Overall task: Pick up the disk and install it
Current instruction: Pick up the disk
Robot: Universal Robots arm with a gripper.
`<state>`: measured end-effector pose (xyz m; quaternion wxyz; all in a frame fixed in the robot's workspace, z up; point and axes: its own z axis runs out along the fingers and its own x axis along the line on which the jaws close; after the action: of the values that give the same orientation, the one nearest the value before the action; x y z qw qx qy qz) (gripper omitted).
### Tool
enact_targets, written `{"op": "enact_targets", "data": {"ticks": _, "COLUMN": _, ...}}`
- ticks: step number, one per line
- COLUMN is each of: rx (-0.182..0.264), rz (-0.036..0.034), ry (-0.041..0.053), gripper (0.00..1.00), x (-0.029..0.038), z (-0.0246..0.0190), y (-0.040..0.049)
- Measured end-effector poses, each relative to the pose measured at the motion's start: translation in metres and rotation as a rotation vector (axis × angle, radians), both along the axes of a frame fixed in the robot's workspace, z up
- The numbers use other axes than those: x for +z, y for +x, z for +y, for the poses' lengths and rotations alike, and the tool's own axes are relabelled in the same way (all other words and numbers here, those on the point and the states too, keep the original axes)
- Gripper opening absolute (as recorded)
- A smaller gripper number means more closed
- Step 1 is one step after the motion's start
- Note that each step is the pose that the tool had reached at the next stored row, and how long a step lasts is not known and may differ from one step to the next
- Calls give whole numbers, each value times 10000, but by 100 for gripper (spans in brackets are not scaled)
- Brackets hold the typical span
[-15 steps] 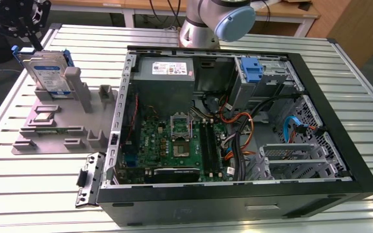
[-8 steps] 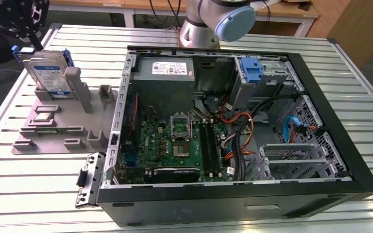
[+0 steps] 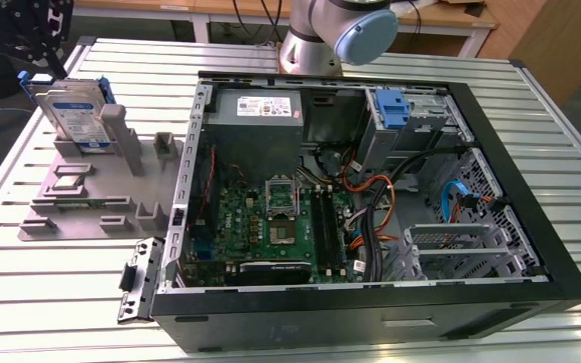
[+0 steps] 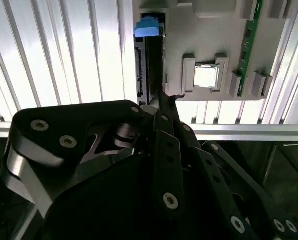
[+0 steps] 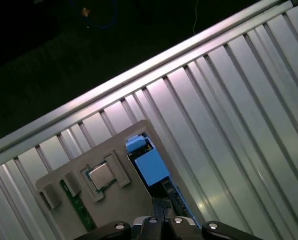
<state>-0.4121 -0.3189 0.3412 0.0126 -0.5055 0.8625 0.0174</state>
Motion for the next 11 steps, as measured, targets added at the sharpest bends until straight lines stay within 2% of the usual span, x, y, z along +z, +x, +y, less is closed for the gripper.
{"op": "enact_targets", "data": {"ticks": 11, "rx": 1995, "rz": 0, "ry": 0, "gripper": 11, "x": -23, "z": 0, "y": 0}}
